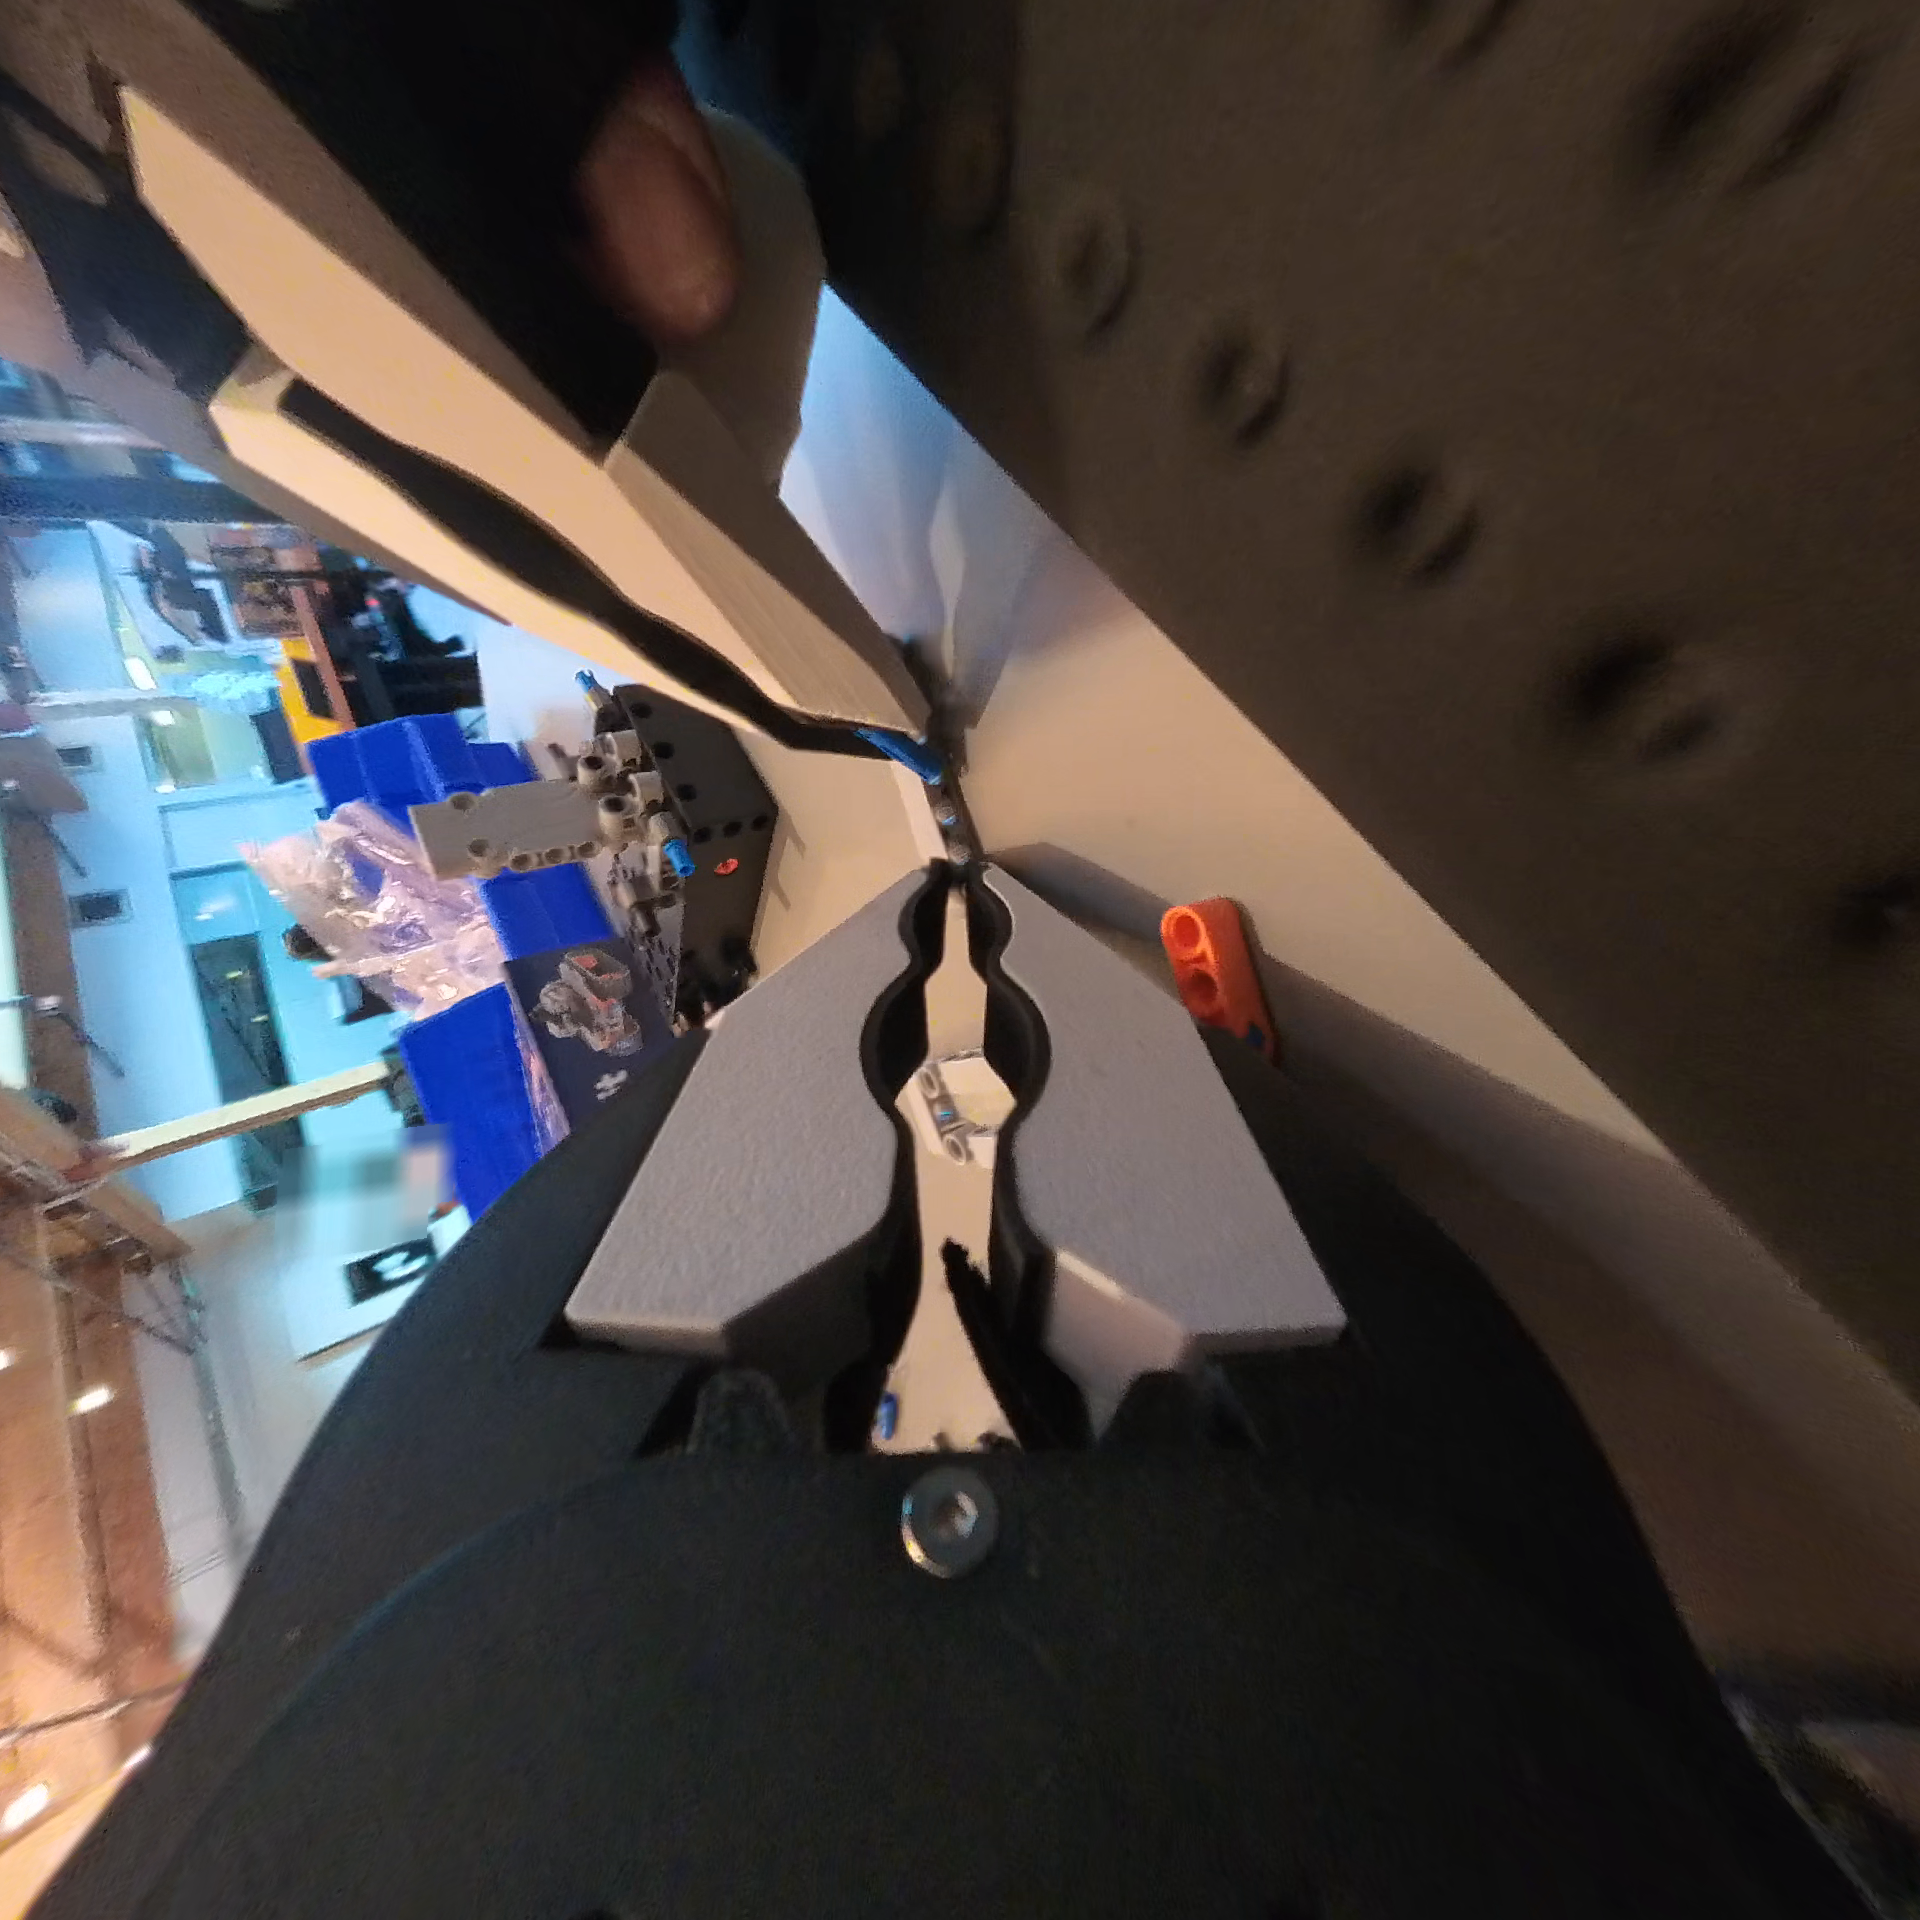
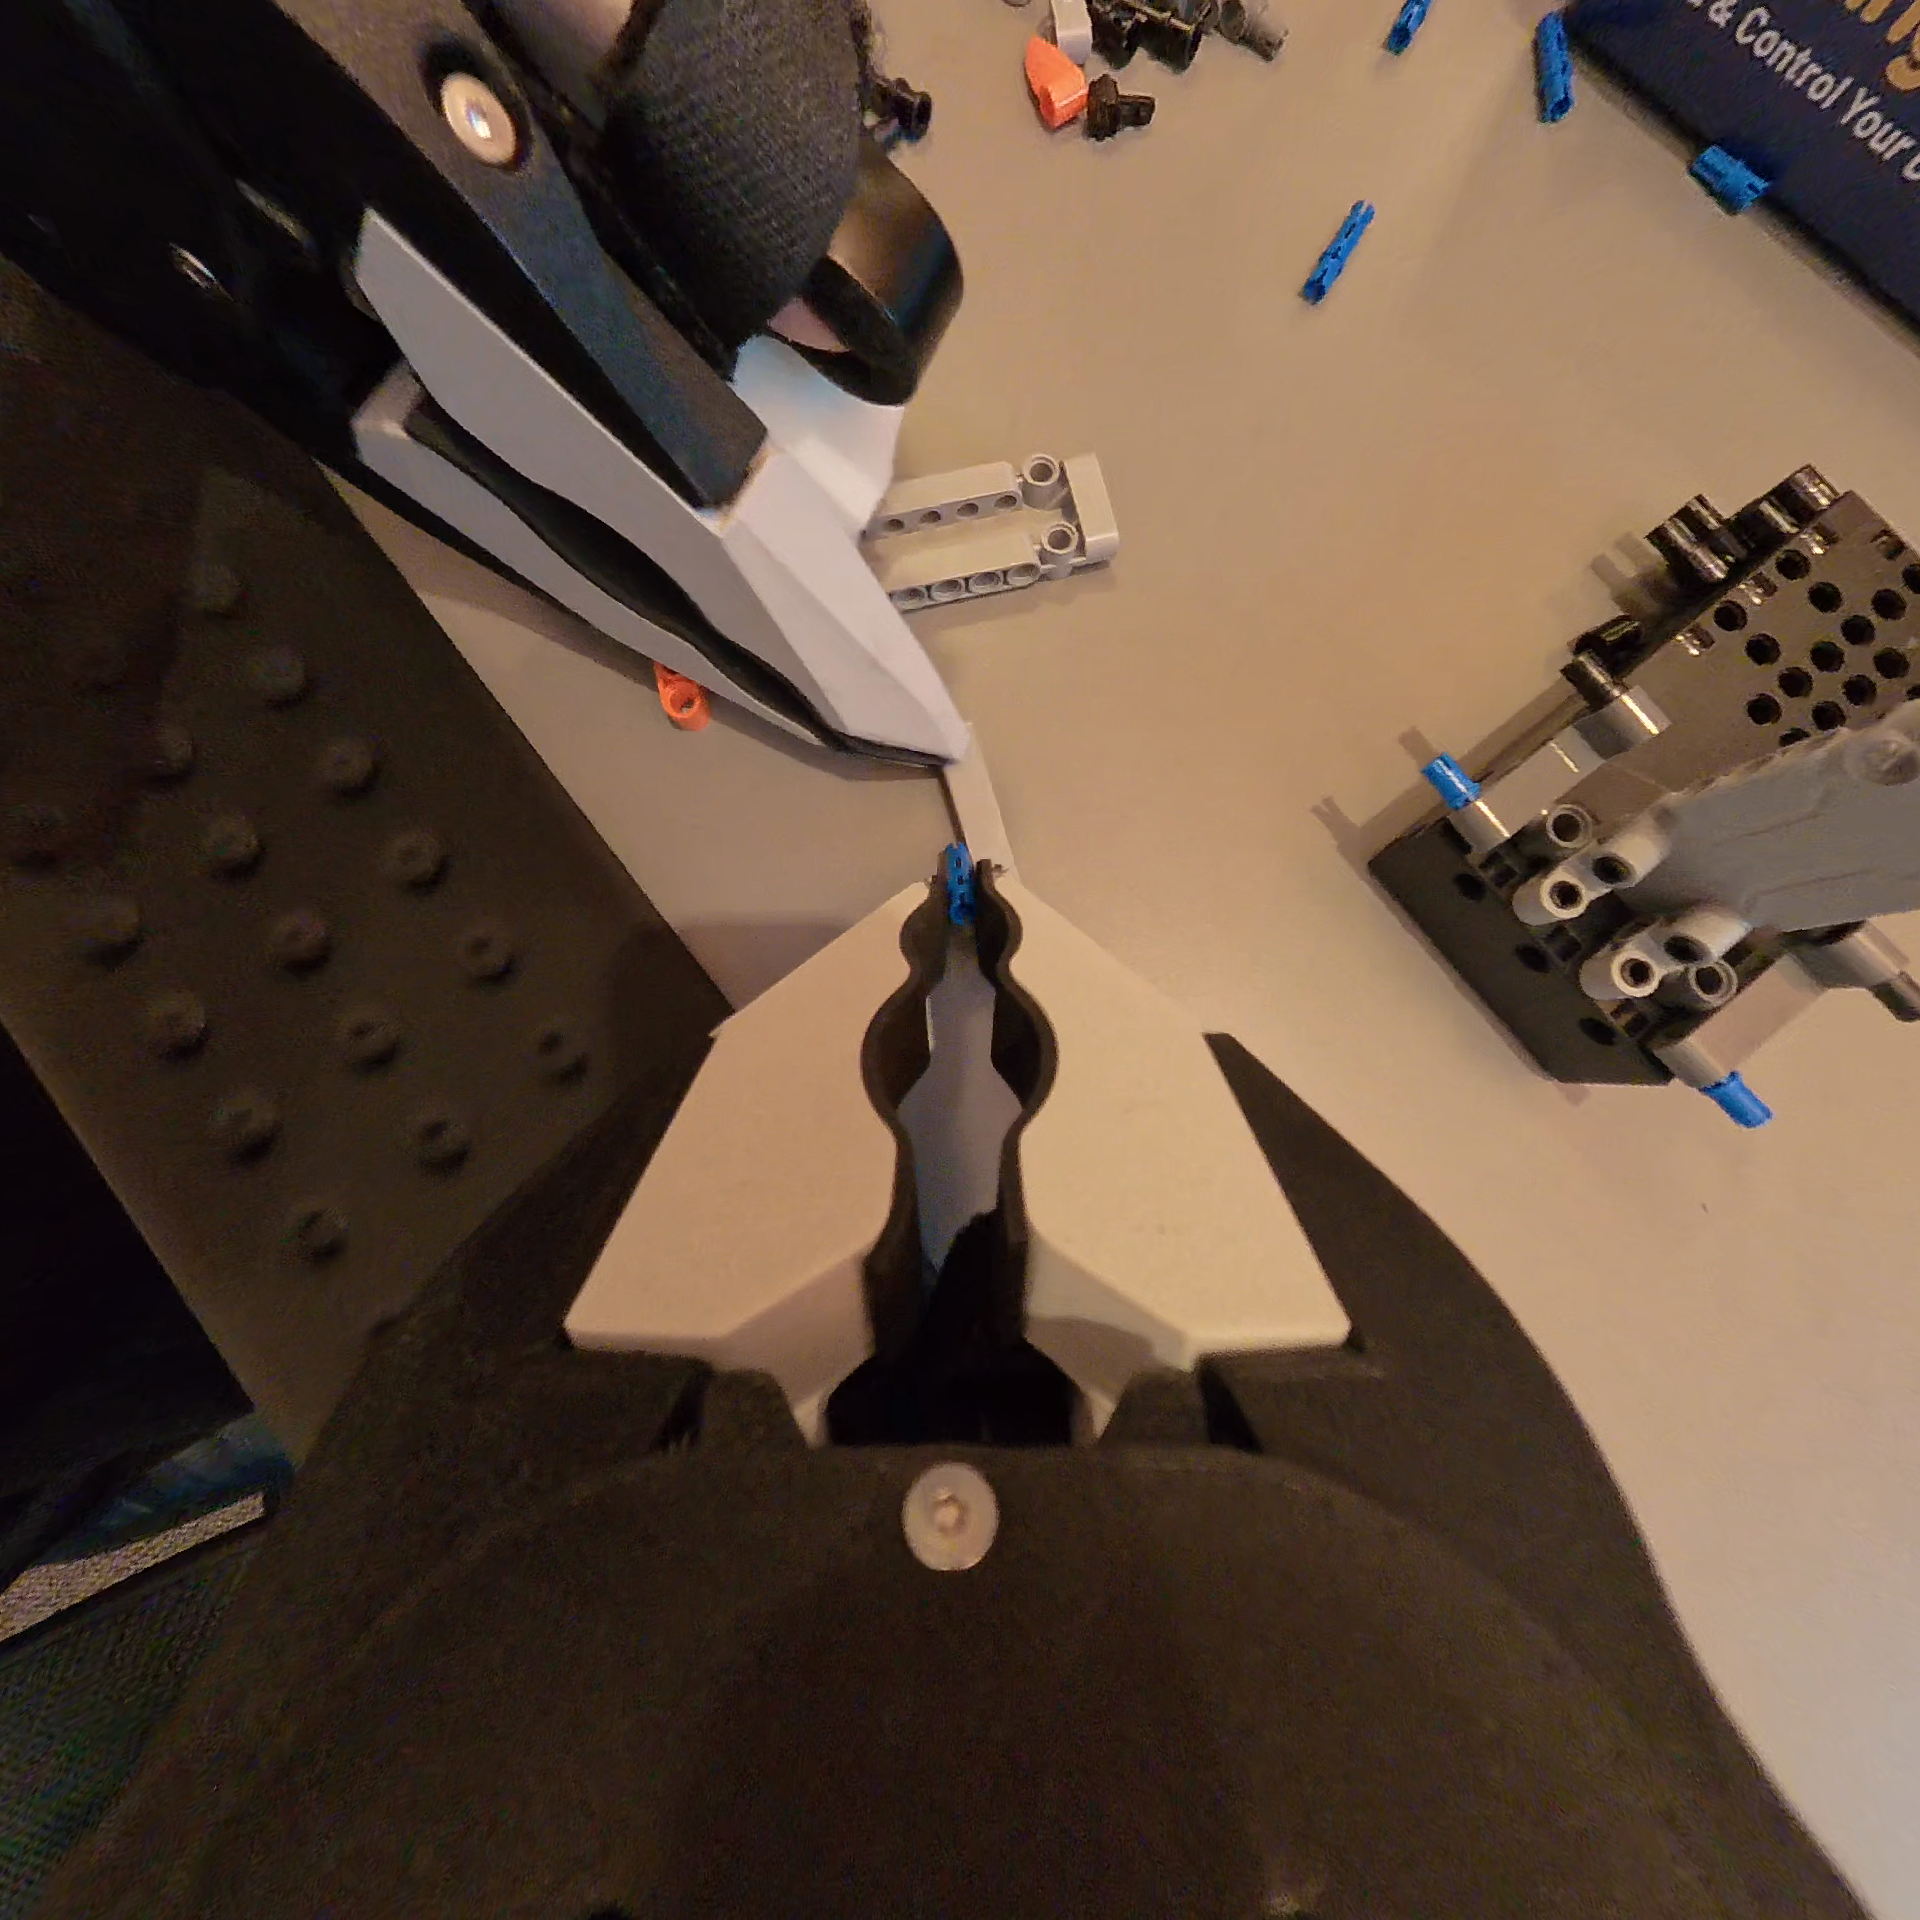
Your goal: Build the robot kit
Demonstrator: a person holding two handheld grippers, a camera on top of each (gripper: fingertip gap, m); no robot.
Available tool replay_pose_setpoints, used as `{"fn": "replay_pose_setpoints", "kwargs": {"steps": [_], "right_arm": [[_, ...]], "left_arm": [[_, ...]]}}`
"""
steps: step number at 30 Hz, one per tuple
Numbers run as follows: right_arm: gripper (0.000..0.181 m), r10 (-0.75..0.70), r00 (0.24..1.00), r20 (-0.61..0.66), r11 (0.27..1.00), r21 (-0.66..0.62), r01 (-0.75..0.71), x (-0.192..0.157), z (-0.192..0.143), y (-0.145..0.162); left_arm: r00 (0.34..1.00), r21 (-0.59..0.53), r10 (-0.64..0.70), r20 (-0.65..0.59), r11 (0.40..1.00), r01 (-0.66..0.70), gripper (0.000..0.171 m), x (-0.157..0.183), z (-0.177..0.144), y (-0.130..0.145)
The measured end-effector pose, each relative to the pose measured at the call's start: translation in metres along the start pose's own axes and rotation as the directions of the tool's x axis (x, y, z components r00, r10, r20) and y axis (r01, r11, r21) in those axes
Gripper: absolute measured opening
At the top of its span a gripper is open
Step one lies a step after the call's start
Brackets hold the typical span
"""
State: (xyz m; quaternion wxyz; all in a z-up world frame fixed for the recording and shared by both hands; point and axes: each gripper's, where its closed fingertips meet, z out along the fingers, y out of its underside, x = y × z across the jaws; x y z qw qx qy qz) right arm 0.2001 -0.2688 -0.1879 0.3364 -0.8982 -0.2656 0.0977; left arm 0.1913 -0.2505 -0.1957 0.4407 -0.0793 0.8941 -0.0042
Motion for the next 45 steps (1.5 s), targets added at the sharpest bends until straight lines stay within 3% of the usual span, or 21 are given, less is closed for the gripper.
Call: {"fn": "replay_pose_setpoints", "kwargs": {"steps": [4,7,10,13,17,20,24,27,30,34,39,45], "right_arm": [[0.003,0.013,1.000,-0.005,1.000,0.011,-0.013,0.003,-0.001,0.000],[0.003,0.017,1.000,-0.010,1.000,0.026,-0.016,0.005,-0.005,0.000],[0.003,0.022,1.000,-0.006,0.999,0.044,-0.022,0.005,-0.006,-0.002],[0.003,0.028,1.000,-0.003,0.998,0.049,-0.028,0.006,-0.006,-0.002],[0.003,0.041,0.999,0.000,0.997,0.058,-0.041,0.008,-0.008,-0.003],[0.003,0.044,0.999,-0.001,0.996,0.071,-0.044,0.009,-0.010,-0.004],[0.003,0.066,0.997,0.039,0.989,0.130,-0.071,0.005,-0.015,-0.012],[0.003,0.083,0.994,0.076,0.980,0.175,-0.095,0.003,-0.019,-0.020],[0.003,0.099,0.987,0.128,0.967,0.220,-0.125,-0.002,-0.022,-0.029],[0.003,0.099,0.981,0.169,0.952,0.270,-0.143,-0.009,-0.027,-0.042],[0.003,0.100,0.975,0.198,0.936,0.313,-0.160,-0.010,-0.032,-0.056],[0.004,0.118,0.971,0.206,0.901,0.390,-0.192,-0.007,-0.036,-0.077]], "left_arm": [[0.976,0.089,-0.183,-0.115,0.977,0.193,0.000,0.001,-0.008,-0.008],[0.908,0.113,-0.376,-0.185,0.910,0.400,0.000,-0.007,-0.011,-0.010],[0.792,0.067,-0.548,-0.270,0.810,0.583,0.000,-0.009,-0.009,-0.006],[0.620,0.045,-0.687,-0.380,0.656,0.754,0.000,-0.010,-0.007,-0.009],[0.432,-0.062,-0.771,-0.468,0.517,0.854,0.001,-0.004,-0.001,-0.002],[0.368,-0.063,-0.783,-0.502,0.457,0.887,0.010,-0.007,-0.003,-0.001],[0.440,0.007,-0.774,-0.456,0.491,0.871,0.014,-0.019,-0.010,0.005],[0.595,0.145,-0.704,-0.388,0.591,0.794,0.016,-0.031,-0.022,-0.007],[0.728,0.200,-0.624,-0.284,0.704,0.682,0.015,-0.034,-0.027,-0.014],[0.809,0.206,-0.560,-0.181,0.782,0.588,0.009,-0.036,-0.030,-0.017],[0.823,0.215,-0.560,-0.094,0.796,0.566,0.003,-0.045,-0.039,-0.012],[0.751,0.277,-0.656,-0.075,0.710,0.648,0.002,-0.057,-0.050,-0.002]]}}
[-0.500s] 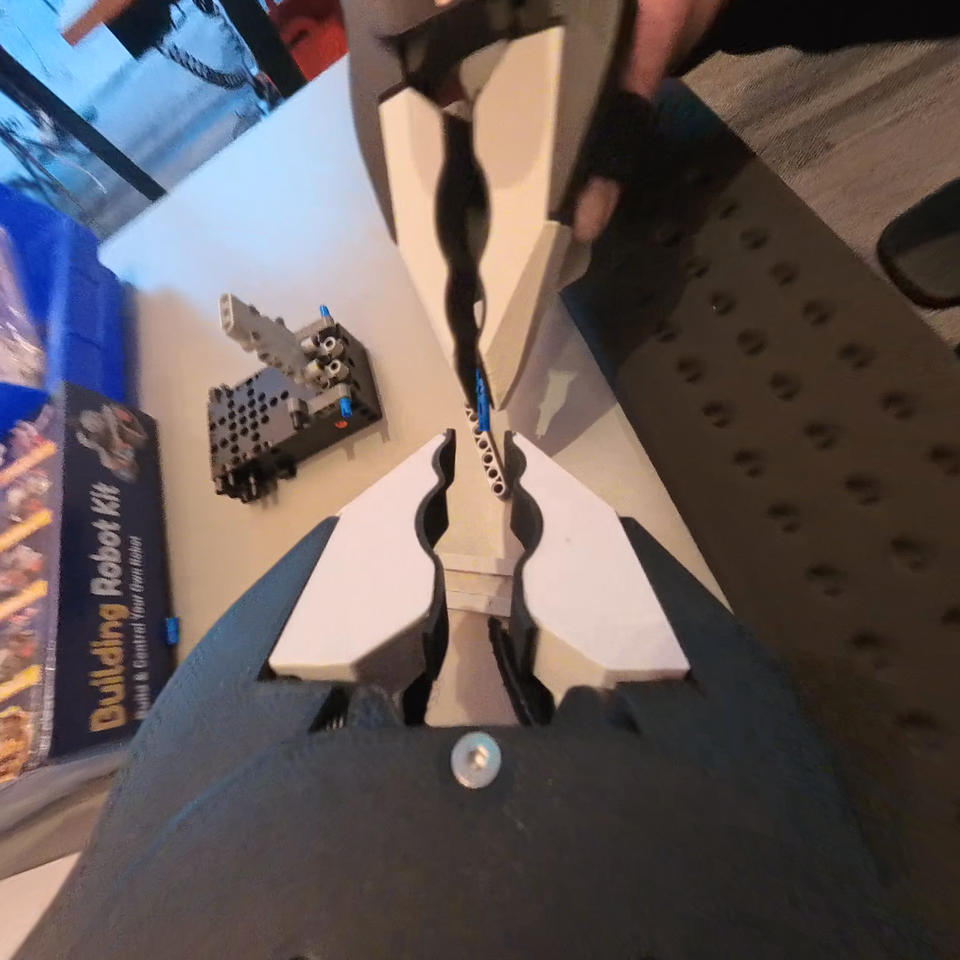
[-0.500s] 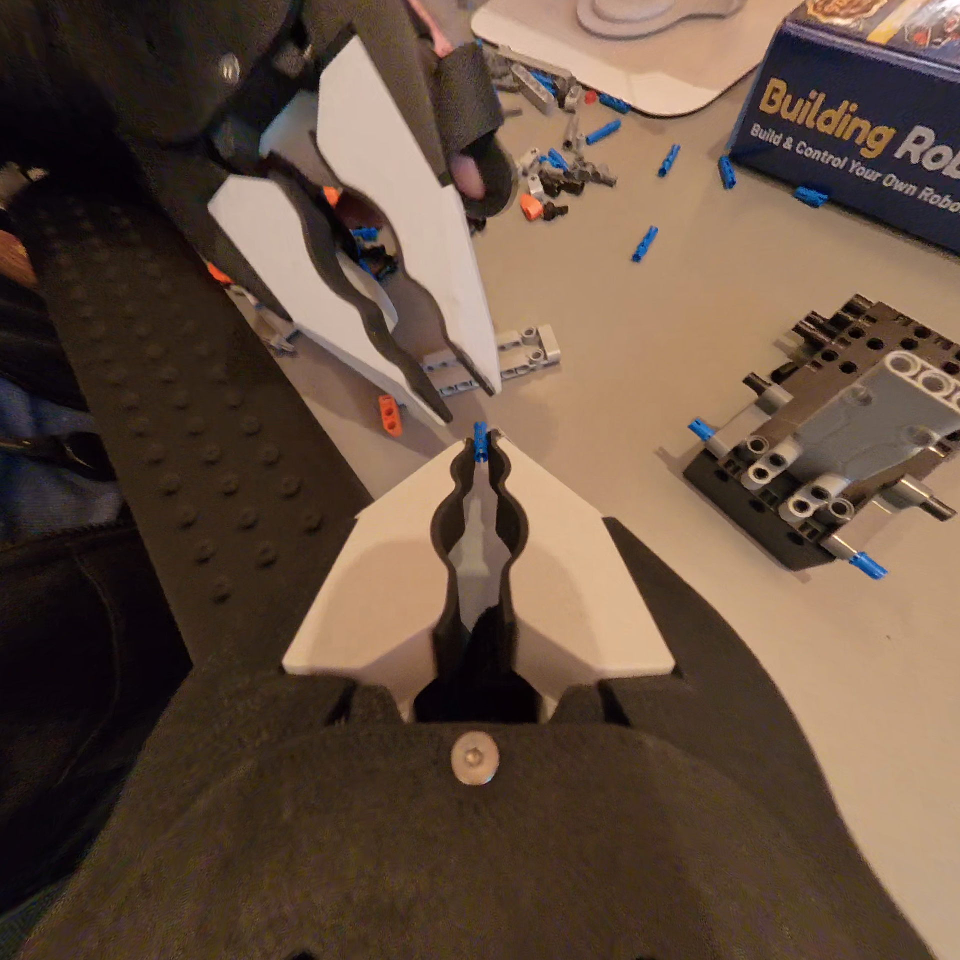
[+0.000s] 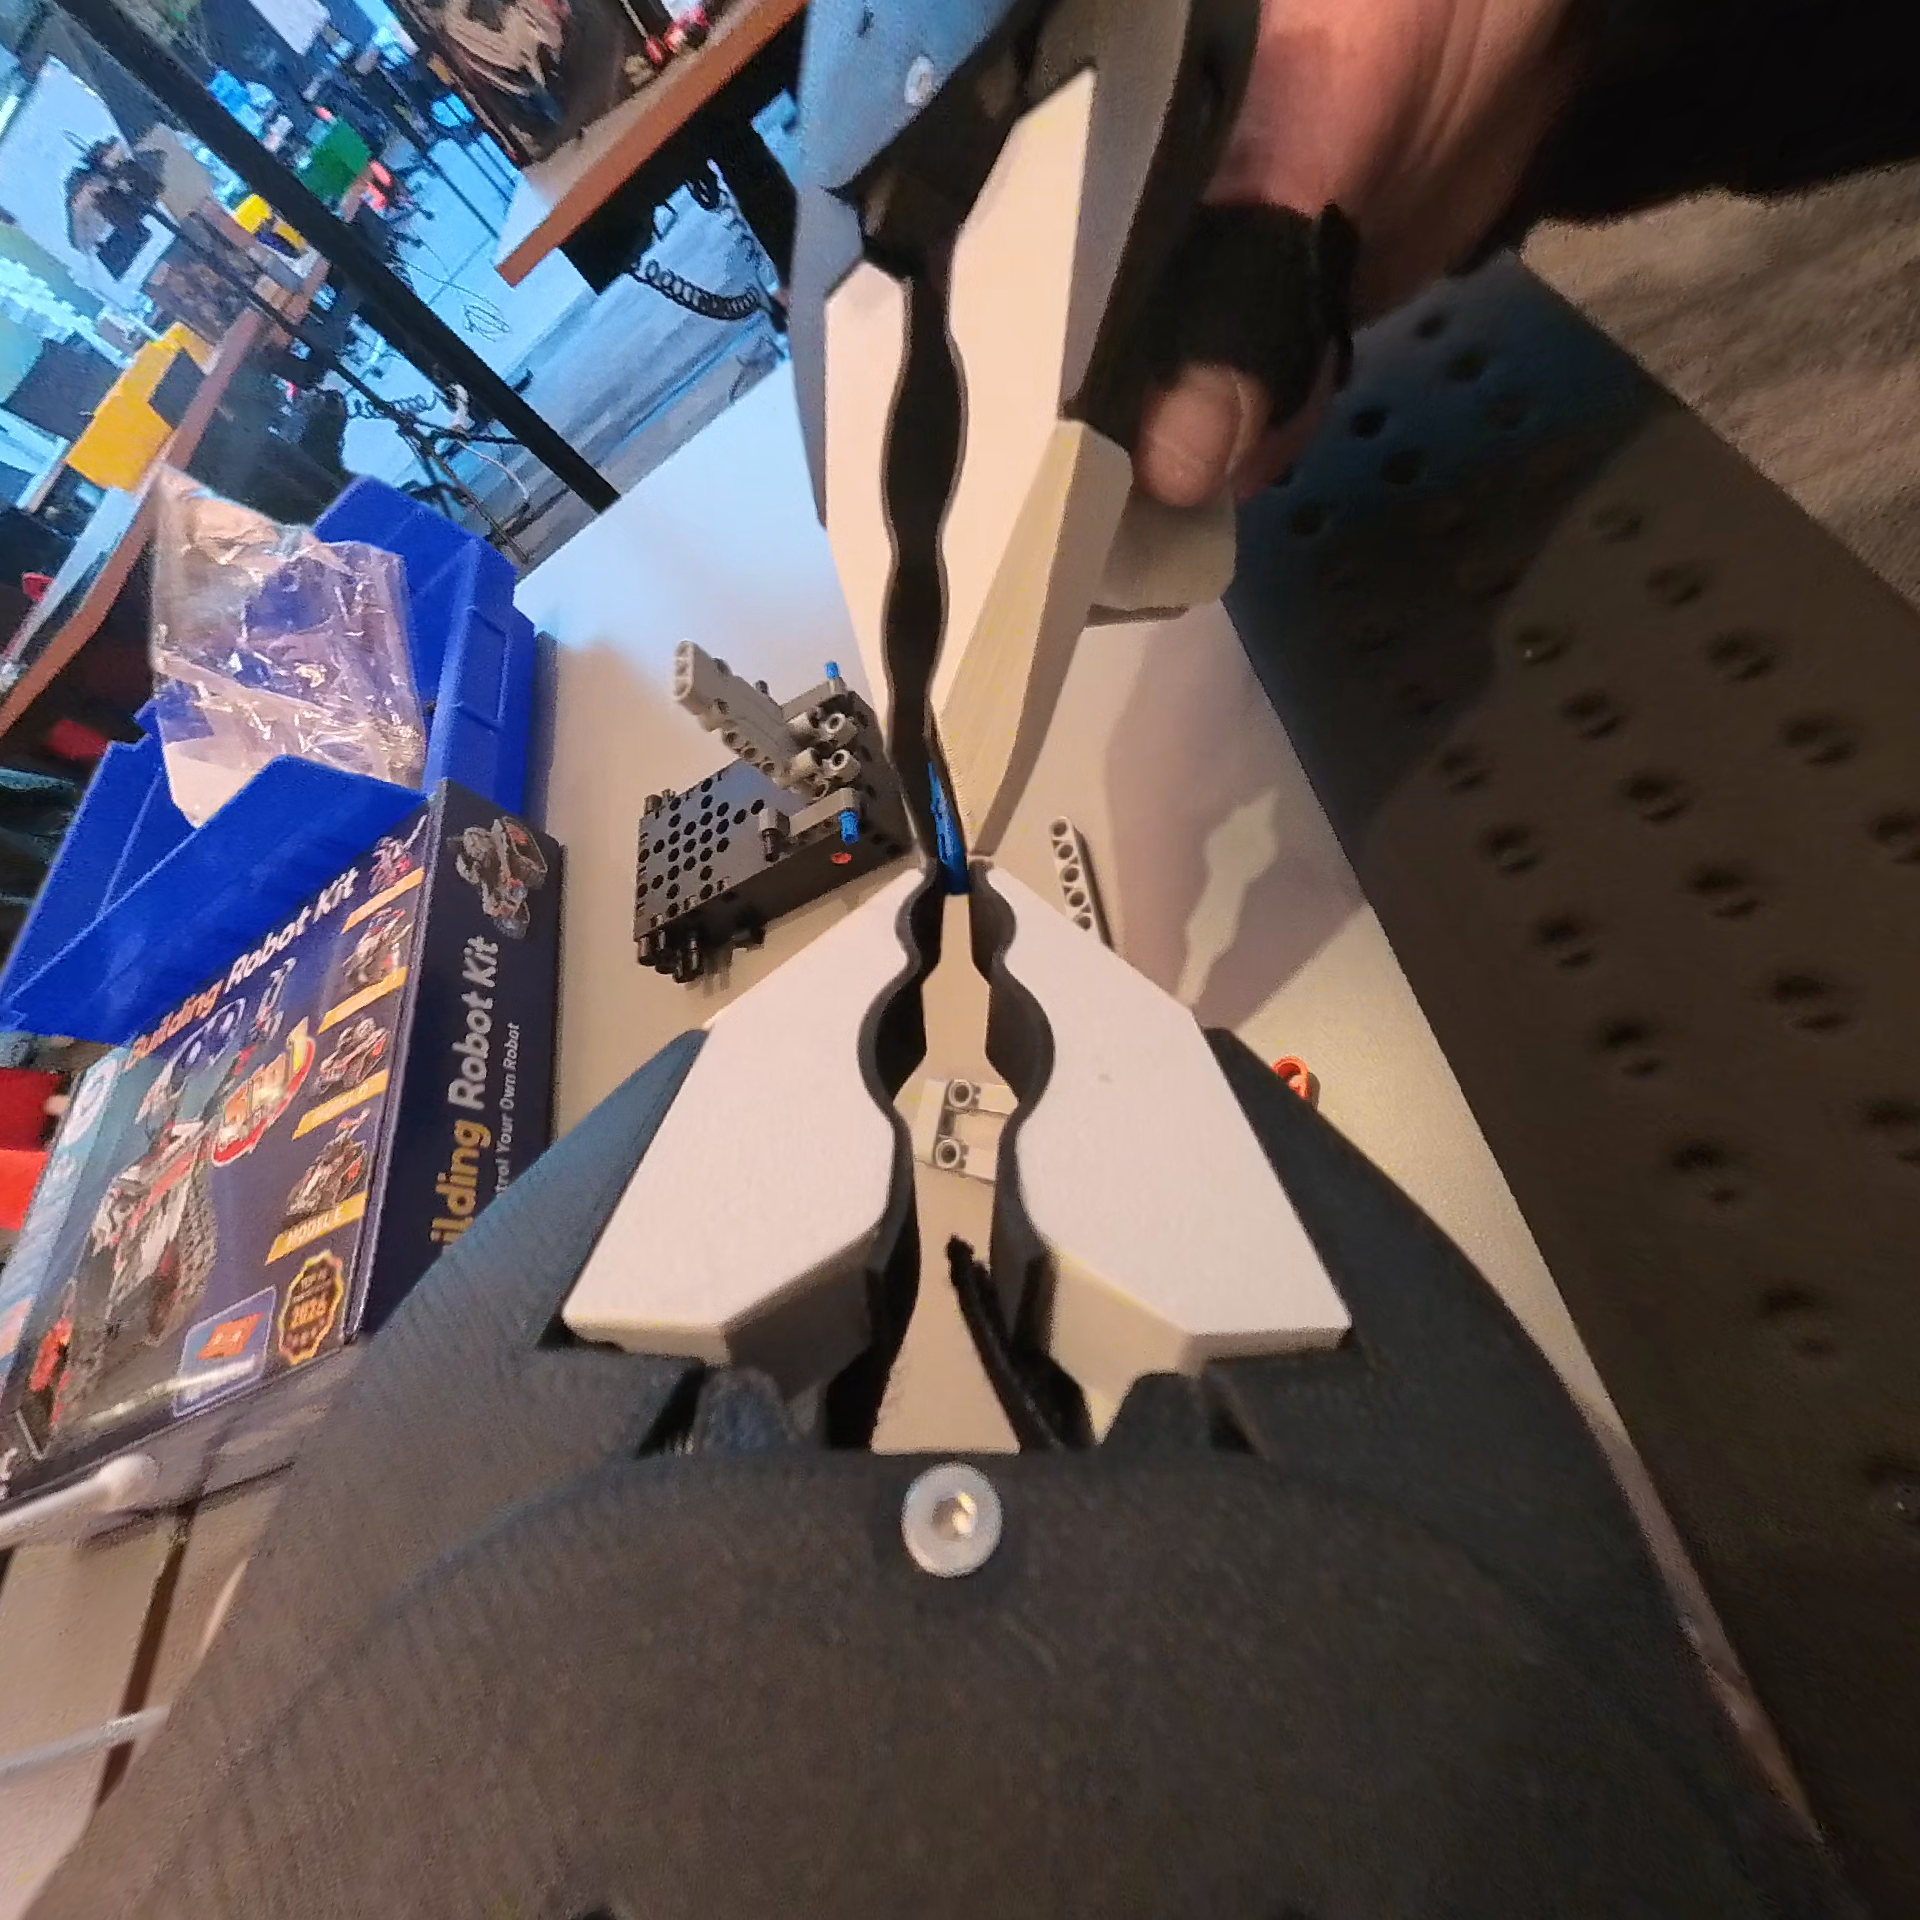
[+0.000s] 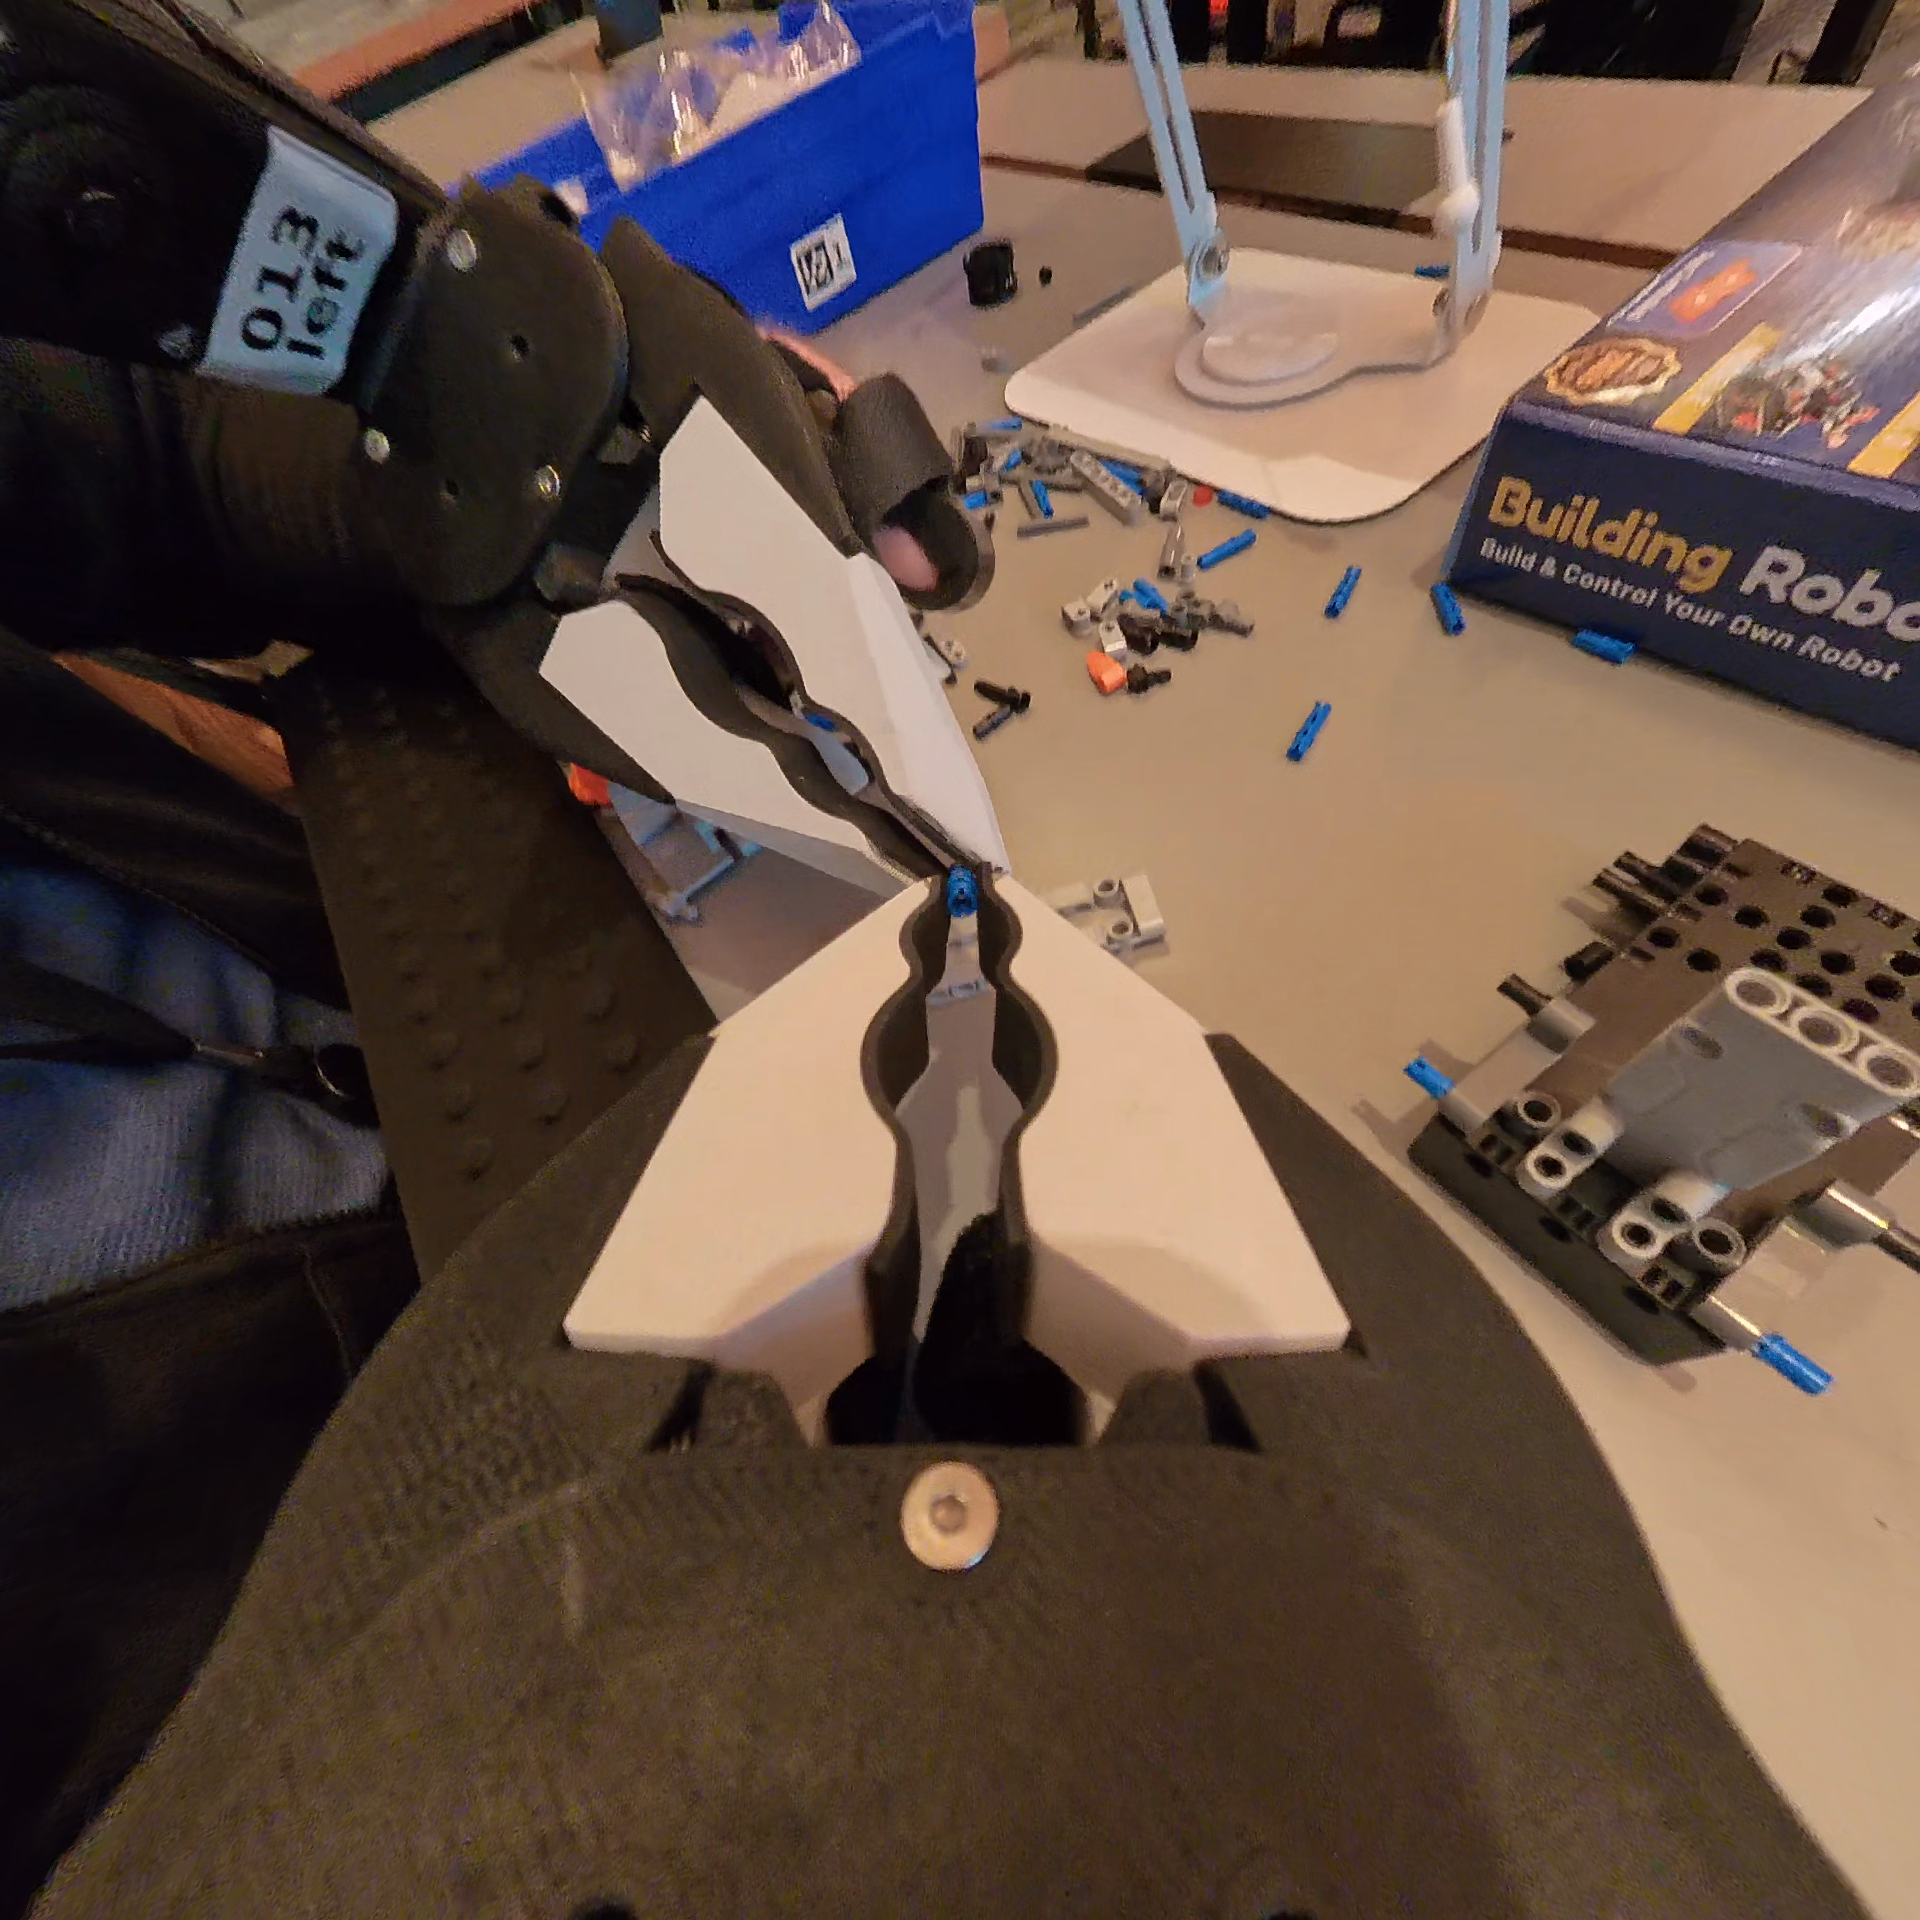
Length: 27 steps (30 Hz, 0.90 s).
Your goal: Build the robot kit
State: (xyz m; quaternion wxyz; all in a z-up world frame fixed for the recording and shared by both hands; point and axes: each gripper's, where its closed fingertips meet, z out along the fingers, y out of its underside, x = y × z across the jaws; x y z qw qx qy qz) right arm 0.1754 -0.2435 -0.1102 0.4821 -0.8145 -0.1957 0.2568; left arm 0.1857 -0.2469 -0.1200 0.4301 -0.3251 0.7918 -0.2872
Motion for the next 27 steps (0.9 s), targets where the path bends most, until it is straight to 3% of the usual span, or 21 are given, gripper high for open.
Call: {"fn": "replay_pose_setpoints", "kwargs": {"steps": [9,21,27], "right_arm": [[0.009,0.028,1.000,-0.015,0.993,0.118,-0.026,0.004,-0.004,-0.022],[0.009,0.008,1.000,-0.025,0.998,0.060,-0.006,0.004,-0.003,-0.017],[0.004,-0.034,0.997,-0.070,0.999,0.033,0.037,0.005,0.000,-0.015]], "left_arm": [[0.996,0.083,-0.081,0.042,0.994,0.077,0.002,-0.017,-0.012,-0.006],[0.994,0.020,0.045,0.098,0.999,-0.048,0.002,-0.014,-0.007,-0.005],[0.994,0.011,0.027,0.102,1.000,-0.029,0.002,-0.015,-0.005,-0.005]]}}
